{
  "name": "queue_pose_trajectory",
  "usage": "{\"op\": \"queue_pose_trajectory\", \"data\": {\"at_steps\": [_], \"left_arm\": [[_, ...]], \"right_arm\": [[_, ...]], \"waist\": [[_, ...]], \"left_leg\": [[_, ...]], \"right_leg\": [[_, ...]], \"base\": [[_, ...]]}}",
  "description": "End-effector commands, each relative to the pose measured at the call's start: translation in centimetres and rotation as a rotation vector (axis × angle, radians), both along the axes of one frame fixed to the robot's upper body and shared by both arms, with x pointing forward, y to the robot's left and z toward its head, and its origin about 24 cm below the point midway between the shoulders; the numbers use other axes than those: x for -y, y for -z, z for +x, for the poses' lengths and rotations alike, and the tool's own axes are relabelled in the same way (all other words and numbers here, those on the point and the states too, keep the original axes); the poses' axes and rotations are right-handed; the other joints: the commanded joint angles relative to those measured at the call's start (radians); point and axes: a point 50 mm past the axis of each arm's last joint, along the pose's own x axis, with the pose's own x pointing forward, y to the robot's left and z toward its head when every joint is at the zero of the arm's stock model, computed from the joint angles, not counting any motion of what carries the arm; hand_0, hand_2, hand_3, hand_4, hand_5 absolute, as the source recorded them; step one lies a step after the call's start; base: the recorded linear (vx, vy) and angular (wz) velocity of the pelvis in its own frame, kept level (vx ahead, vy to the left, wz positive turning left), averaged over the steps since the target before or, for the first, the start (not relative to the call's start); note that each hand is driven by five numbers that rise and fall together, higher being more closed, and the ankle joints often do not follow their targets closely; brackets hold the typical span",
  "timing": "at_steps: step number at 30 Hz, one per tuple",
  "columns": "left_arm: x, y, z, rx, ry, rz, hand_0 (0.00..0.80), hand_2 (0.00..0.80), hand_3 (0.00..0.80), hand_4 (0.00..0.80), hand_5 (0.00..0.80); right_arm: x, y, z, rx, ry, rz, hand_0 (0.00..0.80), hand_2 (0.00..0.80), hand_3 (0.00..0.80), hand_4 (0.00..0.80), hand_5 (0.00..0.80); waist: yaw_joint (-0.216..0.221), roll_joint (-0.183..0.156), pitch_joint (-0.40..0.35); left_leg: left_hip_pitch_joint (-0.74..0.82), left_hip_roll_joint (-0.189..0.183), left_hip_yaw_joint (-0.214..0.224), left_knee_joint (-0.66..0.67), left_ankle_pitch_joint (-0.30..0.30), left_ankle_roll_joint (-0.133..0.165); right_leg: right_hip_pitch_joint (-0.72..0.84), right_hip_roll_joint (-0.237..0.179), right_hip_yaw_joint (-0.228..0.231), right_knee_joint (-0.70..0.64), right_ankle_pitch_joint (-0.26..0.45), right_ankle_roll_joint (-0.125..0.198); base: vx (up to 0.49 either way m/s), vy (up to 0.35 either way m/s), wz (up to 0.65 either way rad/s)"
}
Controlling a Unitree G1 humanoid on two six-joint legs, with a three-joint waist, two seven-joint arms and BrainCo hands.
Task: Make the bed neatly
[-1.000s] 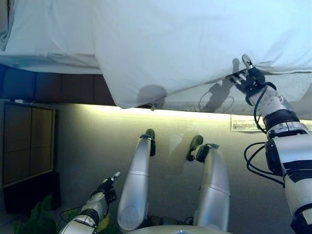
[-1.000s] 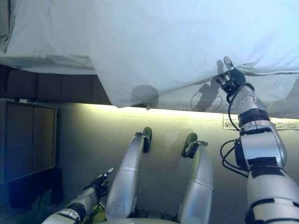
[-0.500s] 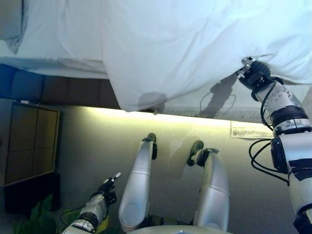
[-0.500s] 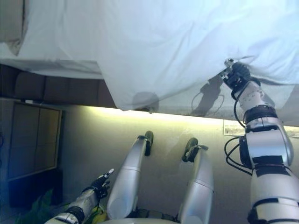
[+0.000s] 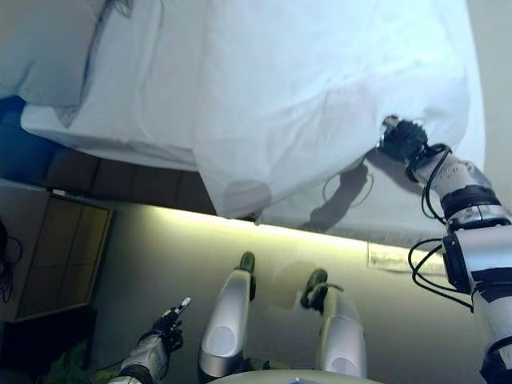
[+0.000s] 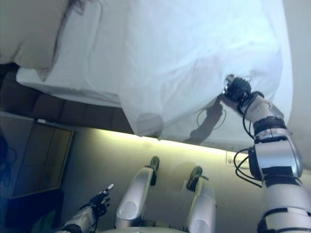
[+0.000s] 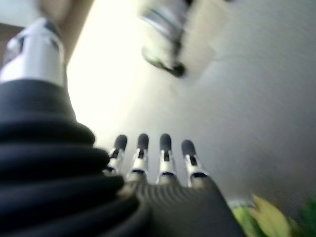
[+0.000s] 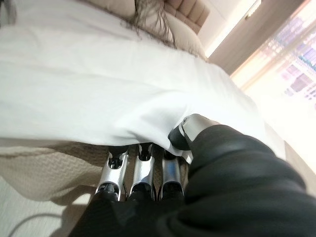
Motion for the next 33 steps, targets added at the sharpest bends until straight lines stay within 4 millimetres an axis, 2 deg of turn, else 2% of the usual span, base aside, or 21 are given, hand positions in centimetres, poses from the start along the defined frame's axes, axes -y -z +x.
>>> {"op": "queue_pose_trajectory", "data": {"at_steps": [1, 2, 3, 7, 9, 12, 14, 17, 20, 24, 29, 33], "left_arm": [[-1.6, -2.0, 2.4, 0.137, -0.002, -0.008, 0.000, 0.000, 0.000, 0.000, 0.000], [-1.1, -2.7, 3.5, 0.181, -0.010, -0.030, 0.000, 0.000, 0.000, 0.000, 0.000], [-0.6, -3.6, 4.8, 0.236, -0.022, -0.055, 0.000, 0.000, 0.000, 0.000, 0.000], [1.3, -6.4, 8.5, 0.415, -0.083, -0.216, 0.000, 0.000, 0.000, 0.000, 0.000], [2.9, -7.3, 9.9, 0.477, -0.122, -0.329, 0.000, 0.000, 0.000, 0.000, 0.000], [5.5, -8.3, 11.5, 0.559, -0.155, -0.490, 0.000, 0.000, 0.000, 0.000, 0.000], [7.1, -9.3, 12.9, 0.611, -0.146, -0.527, 0.000, 0.000, 0.000, 0.000, 0.000], [8.8, -10.0, 14.0, 0.609, -0.182, -0.639, 0.000, 0.000, 0.000, 0.000, 0.000], [10.2, -9.8, 14.1, 0.570, -0.229, -0.737, 0.000, 0.000, 0.000, 0.000, 0.000], [10.9, -9.0, 13.4, 0.517, -0.311, -0.829, 0.000, 0.000, 0.000, 0.000, 0.000], [11.3, -7.8, 12.7, 0.391, -0.464, -0.933, 0.000, 0.000, 0.000, 0.000, 0.000], [11.5, -5.9, 10.8, 0.234, -0.639, -0.986, 0.000, 0.000, 0.000, 0.000, 0.000]], "right_arm": [[-1.8, -1.8, 0.6, 0.139, -0.104, 0.056, 0.800, 0.800, 0.800, 0.800, 0.800], [-2.1, -1.5, 0.5, 0.133, -0.109, 0.063, 0.800, 0.800, 0.800, 0.800, 0.800], [-2.3, -1.2, 0.5, 0.126, -0.116, 0.080, 0.800, 0.800, 0.800, 0.800, 0.800], [-3.8, 0.3, 0.3, 0.085, -0.144, 0.150, 0.800, 0.800, 0.800, 0.800, 0.800], [-4.5, 1.1, 0.2, 0.067, -0.156, 0.170, 0.800, 0.800, 0.800, 0.800, 0.800], [-6.6, 1.9, 0.4, 0.042, -0.202, 0.199, 0.800, 0.800, 0.800, 0.800, 0.800], [-8.3, 2.2, 0.4, 0.031, -0.245, 0.203, 0.800, 0.800, 0.800, 0.800, 0.800], [-10.0, 2.9, 0.2, 0.019, -0.286, 0.222, 0.800, 0.800, 0.800, 0.800, 0.800], [-11.8, 3.3, 0.1, 0.008, -0.310, 0.248, 0.800, 0.800, 0.800, 0.800, 0.800], [-13.5, 3.6, -0.1, 0.024, -0.308, 0.287, 0.800, 0.800, 0.800, 0.800, 0.800], [-15.0, 2.4, 0.2, 0.091, -0.300, 0.342, 0.800, 0.800, 0.800, 0.800, 0.800], [-15.4, 1.5, 0.2, 0.132, -0.295, 0.392, 0.800, 0.800, 0.800, 0.800, 0.800]], "waist": [[0.033, -0.047, -0.099], [0.033, -0.049, -0.107], [0.032, -0.049, -0.117], [0.035, -0.064, -0.165], [0.034, -0.075, -0.181], [0.029, -0.095, -0.203], [0.019, -0.110, -0.211], [0.005, -0.123, -0.219], [-0.002, -0.138, -0.226], [-0.004, -0.164, -0.225], [0.005, -0.205, -0.210], [0.016, -0.234, -0.199]], "left_leg": [[0.046, 0.013, 0.019, -0.062, 0.020, 0.007], [0.066, 0.012, 0.017, -0.084, 0.025, 0.006], [0.081, 0.011, 0.021, -0.116, 0.057, 0.011], [0.187, 0.016, 0.016, -0.243, 0.088, 0.005], [0.224, 0.019, 0.016, -0.279, 0.096, 0.003], [0.267, 0.026, 0.022, -0.314, 0.100, 0.001], [0.287, 0.031, 0.031, -0.323, 0.097, 0.000], [0.310, 0.040, 0.039, -0.320, 0.089, 0.001], [0.333, 0.046, 0.043, -0.322, 0.082, 0.004], [0.362, 0.059, 0.052, -0.328, 0.068, 0.007], [0.374, 0.076, 0.056, -0.332, 0.053, 0.007], [0.384, 0.087, 0.055, -0.334, 0.044, 0.009]], "right_leg": [[0.171, -0.013, -0.018, -0.219, 0.057, 0.052], [0.193, -0.011, -0.020, -0.239, 0.063, 0.054], [0.211, -0.009, -0.033, -0.272, 0.094, 0.050], [0.320, 0.009, -0.050, -0.377, 0.121, 0.063], [0.359, 0.016, -0.058, -0.409, 0.131, 0.065], [0.395, 0.027, -0.062, -0.435, 0.140, 0.064], [0.412, 0.031, -0.060, -0.444, 0.142, 0.063], [0.428, 0.034, -0.055, -0.444, 0.142, 0.063], [0.447, 0.039, -0.049, -0.454, 0.149, 0.066], [0.471, 0.050, -0.042, -0.468, 0.158, 0.073], [0.483, 0.067, -0.039, -0.480, 0.164, 0.082], [0.494, 0.075, -0.043, -0.483, 0.167, 0.086]], "base": [[0.118, 0.003, 0.06], [0.017, 0.037, 0.08], [0.011, 0.042, 0.09], [0.107, 0.016, 0.13], [0.147, -0.014, 0.06], [0.133, -0.025, 0.04], [0.121, -0.025, -0.01], [0.124, -0.022, 0.01], [0.150, -0.054, -0.01], [0.111, -0.103, -0.02], [0.044, -0.141, -0.03], [0.061, -0.118, -0.01]]}}
